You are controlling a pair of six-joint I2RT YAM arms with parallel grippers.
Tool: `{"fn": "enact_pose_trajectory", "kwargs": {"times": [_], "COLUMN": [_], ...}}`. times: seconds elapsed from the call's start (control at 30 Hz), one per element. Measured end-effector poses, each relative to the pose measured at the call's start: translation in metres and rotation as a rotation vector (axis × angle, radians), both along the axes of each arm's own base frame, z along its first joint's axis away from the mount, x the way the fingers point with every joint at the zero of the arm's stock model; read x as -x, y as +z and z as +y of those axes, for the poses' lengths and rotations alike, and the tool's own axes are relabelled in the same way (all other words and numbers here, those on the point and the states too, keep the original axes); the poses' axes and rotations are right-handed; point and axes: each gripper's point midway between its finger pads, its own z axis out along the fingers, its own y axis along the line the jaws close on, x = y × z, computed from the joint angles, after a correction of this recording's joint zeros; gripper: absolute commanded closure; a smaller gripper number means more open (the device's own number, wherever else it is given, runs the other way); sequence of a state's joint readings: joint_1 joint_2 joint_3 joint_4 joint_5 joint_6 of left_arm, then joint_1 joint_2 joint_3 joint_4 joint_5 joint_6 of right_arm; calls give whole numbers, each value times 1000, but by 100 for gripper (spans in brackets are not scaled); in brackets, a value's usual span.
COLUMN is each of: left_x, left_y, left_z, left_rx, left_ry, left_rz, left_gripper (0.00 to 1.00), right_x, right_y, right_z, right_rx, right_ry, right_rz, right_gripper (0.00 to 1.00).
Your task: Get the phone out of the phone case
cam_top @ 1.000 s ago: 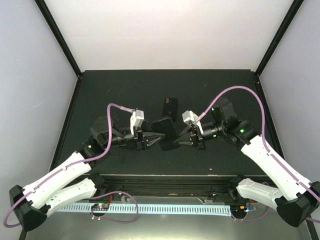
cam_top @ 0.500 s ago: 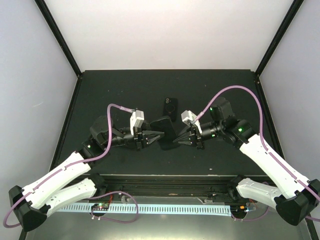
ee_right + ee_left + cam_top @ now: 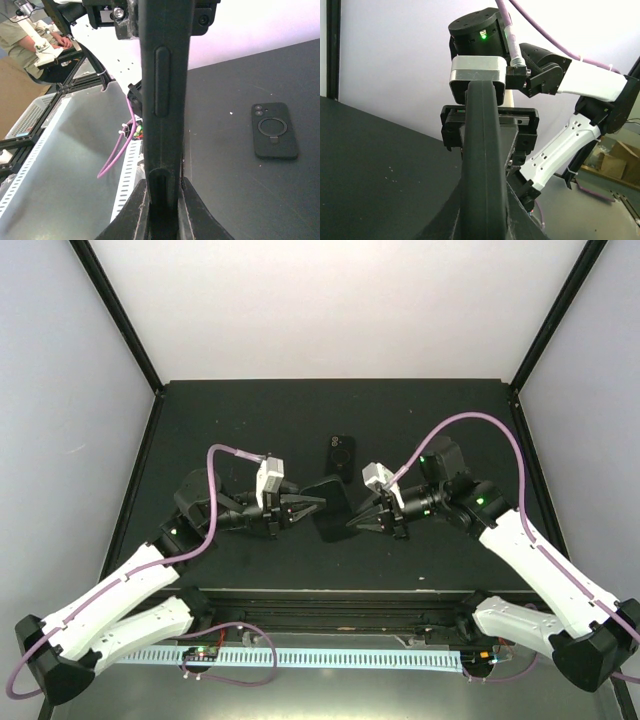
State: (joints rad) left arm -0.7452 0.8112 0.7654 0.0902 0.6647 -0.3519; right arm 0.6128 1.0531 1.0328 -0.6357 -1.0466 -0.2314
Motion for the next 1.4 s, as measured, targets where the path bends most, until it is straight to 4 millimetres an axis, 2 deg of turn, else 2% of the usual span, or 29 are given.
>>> {"fn": "enact_pose_trajectory", "kwargs": {"times": [0.03,0.13,0.17,0.27,0.5,0.73,0.8,0.97,1.07,1.4], "left_x": [1,2,3,4,-1,3,4,7,8,11], "left_y": [1,0,1,-3,-2,-6,-4,-1,-2,-5], "left_z": [0,0,0,1,4,1,1,1,0,-3], "left_rx": [1,-3,-6,-34,-58,-59,-55,-44,-44,-51], "left_ry": [-7,-19,-25,-46,-96,-156,-168,-187,-203,-262], "left_rz": [1,7,7,33,88,149,155,168,181,215], "left_gripper": [98,99,98,98,98,98,98,98,98,98], "right_x": [1,3,5,11,23,33,35,36,36,41], "right_y": [0,0,-1,-1,-8,-12,-14,-19,-23,-27], "right_z": [0,-1,-2,-6,-16,-16,-14,-10,-8,-9], "right_rx": [-2,-6,-7,0,40,57,64,82,96,106], "right_ry": [3,10,17,54,116,144,151,165,169,200], "right_rz": [-4,-18,-25,-80,-179,-247,-253,-278,-278,-301], "right_gripper": [97,63,55,49,50,55,58,77,84,90]}}
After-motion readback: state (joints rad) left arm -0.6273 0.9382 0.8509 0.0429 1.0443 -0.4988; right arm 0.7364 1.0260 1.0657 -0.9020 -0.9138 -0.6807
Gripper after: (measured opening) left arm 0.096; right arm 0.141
